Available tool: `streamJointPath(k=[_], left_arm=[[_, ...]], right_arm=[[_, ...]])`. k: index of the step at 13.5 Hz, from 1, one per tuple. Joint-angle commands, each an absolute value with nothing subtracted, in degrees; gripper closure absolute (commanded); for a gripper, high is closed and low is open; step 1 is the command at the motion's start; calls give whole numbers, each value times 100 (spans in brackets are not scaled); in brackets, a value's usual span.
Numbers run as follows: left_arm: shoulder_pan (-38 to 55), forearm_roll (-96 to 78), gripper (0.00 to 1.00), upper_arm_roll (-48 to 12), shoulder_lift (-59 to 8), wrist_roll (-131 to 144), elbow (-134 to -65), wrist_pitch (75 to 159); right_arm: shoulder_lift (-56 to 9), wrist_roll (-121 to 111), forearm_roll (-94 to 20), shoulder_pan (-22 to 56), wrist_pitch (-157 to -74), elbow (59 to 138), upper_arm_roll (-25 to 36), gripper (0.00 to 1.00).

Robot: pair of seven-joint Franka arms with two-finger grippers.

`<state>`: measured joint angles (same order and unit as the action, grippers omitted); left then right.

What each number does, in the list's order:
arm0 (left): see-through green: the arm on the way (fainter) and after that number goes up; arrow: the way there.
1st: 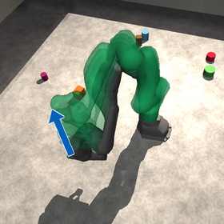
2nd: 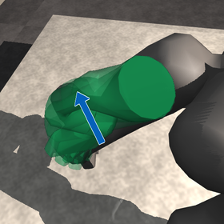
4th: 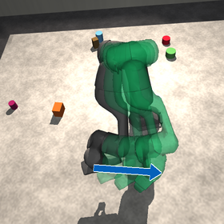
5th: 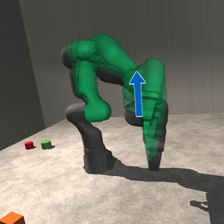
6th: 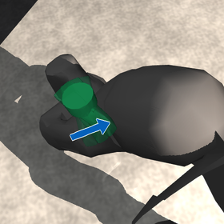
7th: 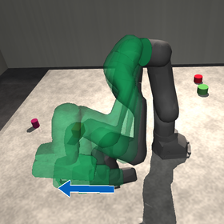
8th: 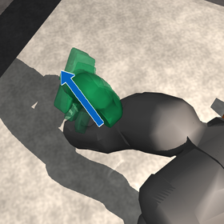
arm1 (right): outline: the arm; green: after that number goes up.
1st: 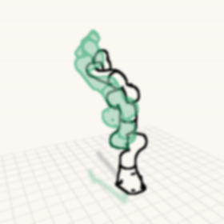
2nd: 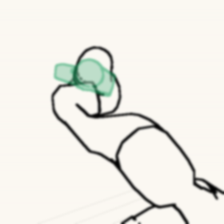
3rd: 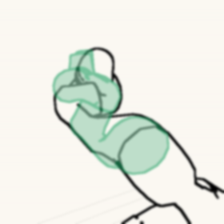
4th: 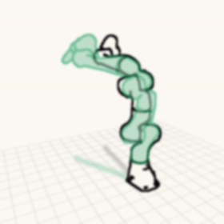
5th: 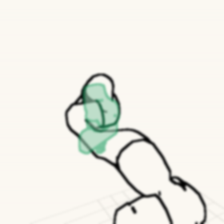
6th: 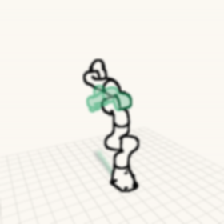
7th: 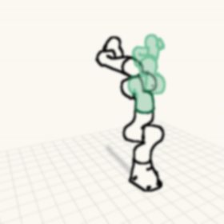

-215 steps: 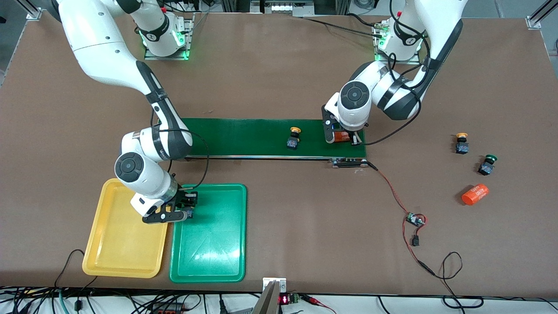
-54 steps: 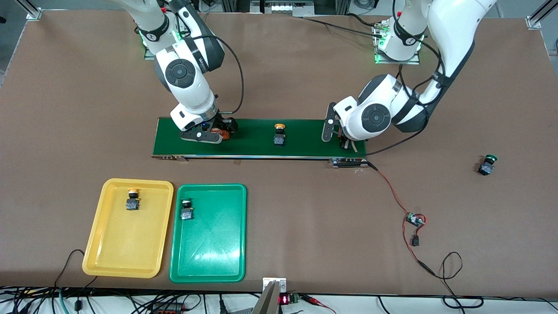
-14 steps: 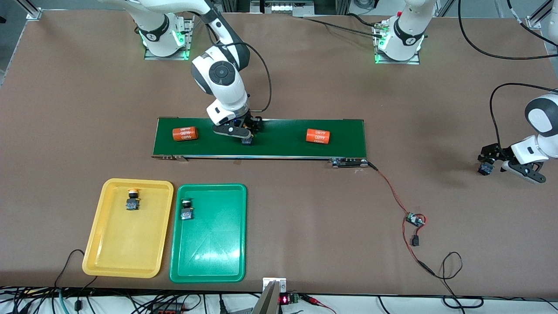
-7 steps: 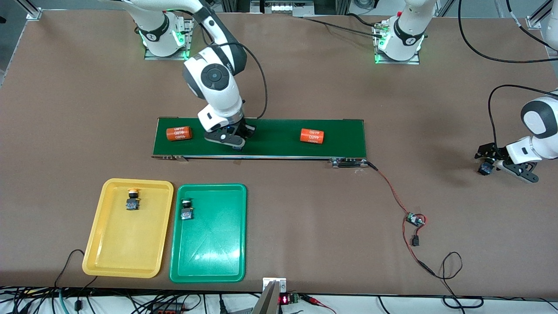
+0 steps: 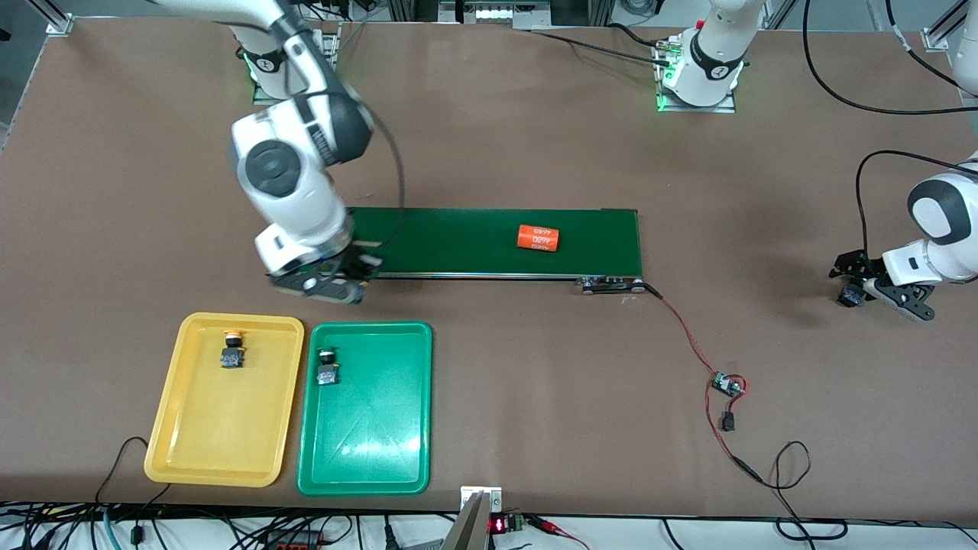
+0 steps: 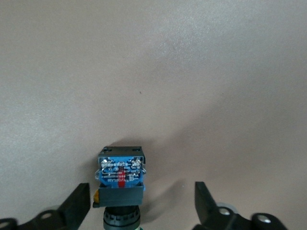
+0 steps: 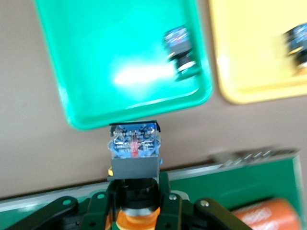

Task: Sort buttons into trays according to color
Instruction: 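Carry the button to the yellow tray while the left gripper lifts its button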

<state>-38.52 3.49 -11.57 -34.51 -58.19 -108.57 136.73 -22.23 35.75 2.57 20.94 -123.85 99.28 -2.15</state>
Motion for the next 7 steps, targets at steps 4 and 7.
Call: streamJointPath(k=[4, 7], left_arm=[[-3858, 378, 42, -1134, -3770, -6774, -10442, 13667], [-3858, 413, 76, -1134, -3744, -6811, -10441, 13667]], right_arm=[[-3109, 2033, 228, 1038, -12269, 9107, -308, 98], [-3628, 1364, 272, 678, -12366, 8834, -299, 98]])
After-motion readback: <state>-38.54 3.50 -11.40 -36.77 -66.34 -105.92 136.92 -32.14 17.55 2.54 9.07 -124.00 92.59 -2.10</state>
